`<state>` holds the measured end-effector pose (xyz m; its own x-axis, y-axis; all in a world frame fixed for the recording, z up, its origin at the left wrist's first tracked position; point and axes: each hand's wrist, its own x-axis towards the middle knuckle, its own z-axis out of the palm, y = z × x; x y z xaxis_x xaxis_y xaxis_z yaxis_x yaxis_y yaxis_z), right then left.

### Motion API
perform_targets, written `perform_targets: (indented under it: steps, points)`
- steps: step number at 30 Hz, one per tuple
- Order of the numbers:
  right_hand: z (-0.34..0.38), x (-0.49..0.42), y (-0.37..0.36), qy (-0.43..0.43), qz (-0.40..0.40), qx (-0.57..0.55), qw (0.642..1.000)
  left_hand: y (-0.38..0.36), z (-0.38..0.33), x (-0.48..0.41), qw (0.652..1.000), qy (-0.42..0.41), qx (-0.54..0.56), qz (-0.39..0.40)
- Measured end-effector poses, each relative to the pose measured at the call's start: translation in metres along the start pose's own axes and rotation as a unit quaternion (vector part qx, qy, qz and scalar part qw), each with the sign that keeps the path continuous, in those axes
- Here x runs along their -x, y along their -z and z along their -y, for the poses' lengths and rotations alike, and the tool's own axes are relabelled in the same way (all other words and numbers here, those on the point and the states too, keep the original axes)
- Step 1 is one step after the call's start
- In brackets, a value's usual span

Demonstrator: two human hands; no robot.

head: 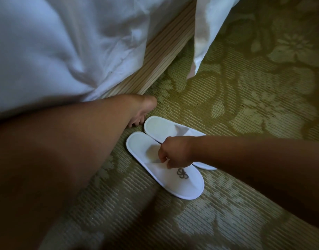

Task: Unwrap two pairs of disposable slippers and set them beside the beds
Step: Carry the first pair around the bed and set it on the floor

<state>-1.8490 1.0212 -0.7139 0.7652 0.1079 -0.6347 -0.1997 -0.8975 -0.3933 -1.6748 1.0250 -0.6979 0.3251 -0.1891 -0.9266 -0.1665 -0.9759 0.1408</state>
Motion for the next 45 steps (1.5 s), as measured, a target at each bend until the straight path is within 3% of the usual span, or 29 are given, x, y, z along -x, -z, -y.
perform_targets:
  steps: [4,18,22,24,26,28,31,38,45]
  points:
    - [0.001,0.002,-0.004,-0.002,-0.008,0.009,1.000,-0.013,-0.001,0.010,0.998,0.029,-0.028,0.041]
    - [0.002,0.009,-0.006,-0.026,0.026,0.016,0.999,-0.013,0.009,-0.001,0.995,0.029,-0.058,0.073]
    - [-0.011,0.024,0.024,-0.057,-0.061,-0.073,0.994,-0.013,0.014,-0.007,0.996,0.025,-0.046,0.078]
    - [-0.035,0.039,0.046,-0.116,-0.144,-0.141,0.973,-0.014,0.016,-0.008,0.995,0.024,-0.051,0.080]
    - [-0.063,0.056,0.054,-0.201,-0.174,-0.187,0.946,-0.014,0.017,-0.010,0.995,0.023,-0.055,0.082]
    - [-0.081,0.067,0.041,-0.273,-0.122,-0.200,0.933,-0.014,0.016,-0.012,0.995,0.022,-0.056,0.083]
    - [-0.089,0.071,0.008,-0.310,-0.054,-0.254,0.915,-0.013,0.016,-0.014,0.995,0.022,-0.051,0.080]
    - [-0.088,0.063,0.000,-0.316,-0.088,-0.303,0.895,-0.013,0.017,-0.014,0.996,0.021,-0.044,0.080]
    - [-0.087,0.060,-0.006,-0.287,-0.088,-0.314,0.901,-0.013,0.016,-0.011,0.995,0.019,-0.044,0.082]
